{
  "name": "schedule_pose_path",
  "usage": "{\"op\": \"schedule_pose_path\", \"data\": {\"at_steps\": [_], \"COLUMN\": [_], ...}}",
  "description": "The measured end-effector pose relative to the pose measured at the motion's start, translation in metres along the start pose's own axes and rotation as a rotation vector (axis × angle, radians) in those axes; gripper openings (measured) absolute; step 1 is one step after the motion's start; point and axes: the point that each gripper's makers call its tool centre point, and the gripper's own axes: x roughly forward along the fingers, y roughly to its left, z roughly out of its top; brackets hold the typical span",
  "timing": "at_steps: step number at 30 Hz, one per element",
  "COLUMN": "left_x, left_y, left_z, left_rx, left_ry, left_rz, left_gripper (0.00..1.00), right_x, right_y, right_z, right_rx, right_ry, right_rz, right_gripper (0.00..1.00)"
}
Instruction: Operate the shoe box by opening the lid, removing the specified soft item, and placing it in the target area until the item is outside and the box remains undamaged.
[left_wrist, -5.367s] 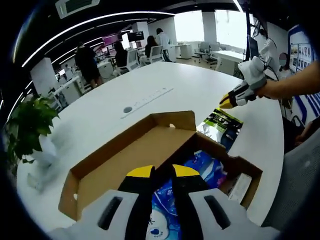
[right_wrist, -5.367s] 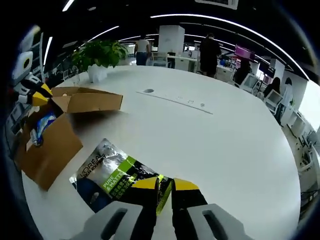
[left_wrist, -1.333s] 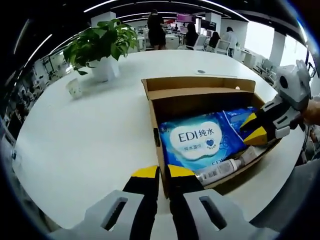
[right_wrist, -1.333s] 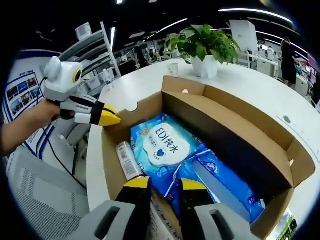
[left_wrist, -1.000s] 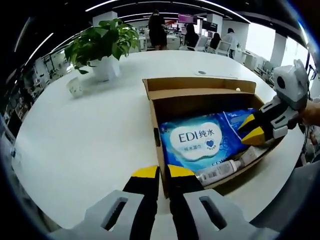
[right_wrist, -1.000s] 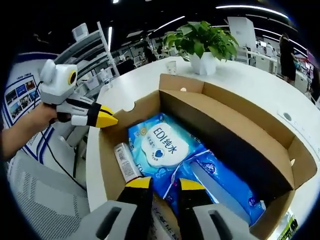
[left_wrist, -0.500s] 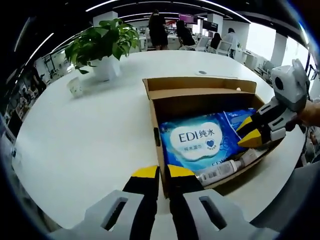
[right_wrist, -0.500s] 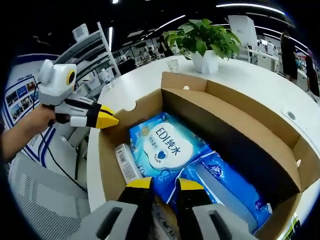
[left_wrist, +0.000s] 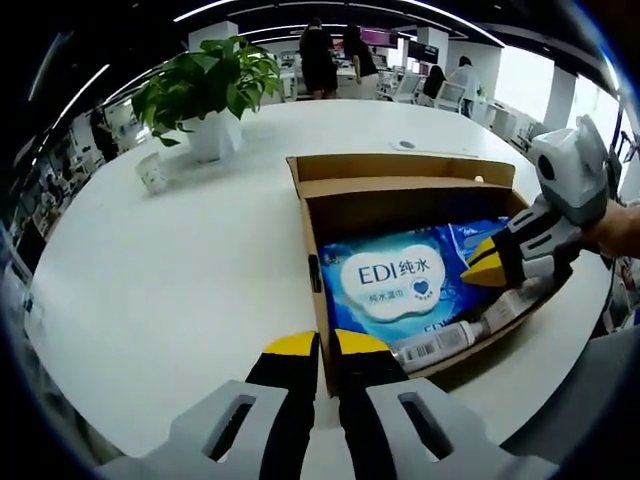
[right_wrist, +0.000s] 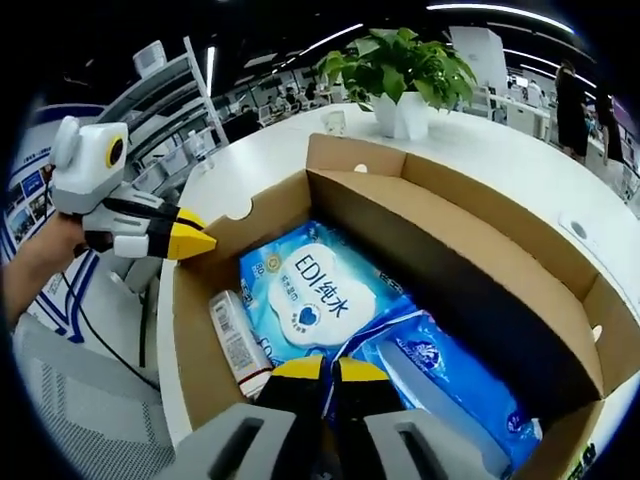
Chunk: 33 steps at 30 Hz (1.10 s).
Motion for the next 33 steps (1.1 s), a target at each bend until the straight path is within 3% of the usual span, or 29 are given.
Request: {"op": "schedule_pose_path", "data": {"at_steps": [24, 33], "left_x": [0.001, -0.002], "left_y": [0.000, -0.003], "left_z": [0.000, 0.002], "left_rx": [0.011, 0.011], "left_ry": [0.011, 0.018], "left_rz": [0.000, -0.003], "left_gripper": [0.04, 0.04], "right_x": [-0.038, -0.048], "right_y": [0.006, 0.005], "right_z": [0.044, 0.048], "right_rx": [0.054, 0.026], "right_ry": [-0.151, -0.172], "right_rz": [0.008, -0.006], "right_gripper": [0.00, 0.00]}}
